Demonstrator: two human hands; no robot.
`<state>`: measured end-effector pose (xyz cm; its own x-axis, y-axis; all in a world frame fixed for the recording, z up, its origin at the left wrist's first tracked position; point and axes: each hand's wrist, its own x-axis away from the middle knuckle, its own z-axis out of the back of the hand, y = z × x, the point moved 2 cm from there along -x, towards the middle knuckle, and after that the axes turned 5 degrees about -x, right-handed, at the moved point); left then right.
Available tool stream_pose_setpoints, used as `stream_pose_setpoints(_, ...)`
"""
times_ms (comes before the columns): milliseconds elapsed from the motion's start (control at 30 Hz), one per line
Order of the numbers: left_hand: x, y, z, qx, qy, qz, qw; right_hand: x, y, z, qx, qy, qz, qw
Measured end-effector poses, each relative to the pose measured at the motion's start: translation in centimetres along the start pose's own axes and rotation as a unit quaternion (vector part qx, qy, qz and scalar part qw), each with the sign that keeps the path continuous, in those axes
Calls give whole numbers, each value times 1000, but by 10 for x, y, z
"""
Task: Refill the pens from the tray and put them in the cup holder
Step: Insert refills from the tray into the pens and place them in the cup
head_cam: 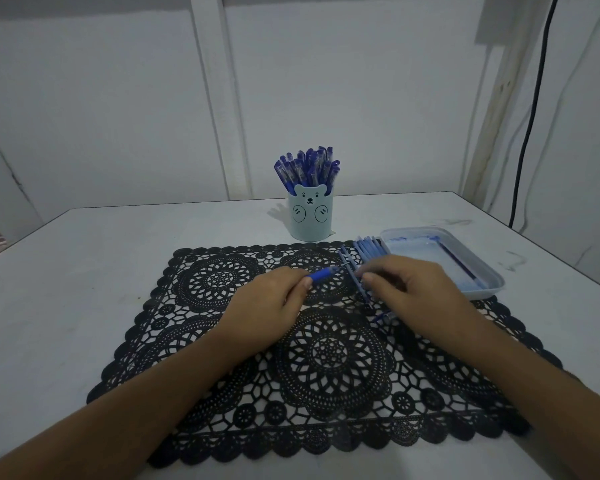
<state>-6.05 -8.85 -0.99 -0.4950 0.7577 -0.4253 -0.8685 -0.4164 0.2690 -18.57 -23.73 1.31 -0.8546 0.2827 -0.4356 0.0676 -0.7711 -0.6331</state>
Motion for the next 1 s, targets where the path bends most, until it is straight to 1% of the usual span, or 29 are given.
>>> stream_pose_setpoints(100,0,0,0,-11,-3,0,1000,5,0,-13,103,-92,56,989)
stream_pose_setpoints(167,0,0,0,-15,-5,0,1000,8,3,-20,152,-136,71,976)
stream_pose_setpoints(233,0,0,0,-16,-8,1,1000,9,3,-24,166,-158,66,971)
stream_pose_setpoints(300,0,1,0,-17,-10,-3,1000,8,2,-26,162,-161,58,972)
stream_pose_setpoints(400,1,2,0,-22,-13,-6,1000,7,4,-25,146,-154,44,976)
stream_pose_setpoints(467,1,1,-1,-24,-12,-13,1000,6,3,-21,105,-124,37,986)
stream_pose_setpoints(533,1,1,-1,-25,-12,-20,999,3,2,-14,59,-42,24,997)
stream_pose_setpoints(600,1,1,-2,-17,-9,-32,999,1,1,-8,7,48,-4,999)
stream_pose_setpoints(633,1,1,-3,-12,-6,-44,999,0,2,-6,-15,68,-17,997)
stream_pose_setpoints(667,2,1,-4,-12,-4,-58,998,0,2,-7,-30,63,-27,997)
stream_pose_setpoints(700,2,2,-5,-17,-2,-72,997,0,1,-9,-30,40,-33,998)
stream_pose_setpoints(767,3,3,-5,-28,5,-90,995,1,2,-15,2,-9,-24,1000)
stream_pose_setpoints(800,3,3,-5,-30,9,-94,995,1,2,-17,14,-16,-21,1000)
stream_pose_setpoints(933,3,4,-4,-23,7,-83,996,-2,5,-8,-16,6,-47,999)
stream_pose_setpoints(1000,3,4,-3,-12,3,-67,998,-5,10,1,-57,34,-77,995)
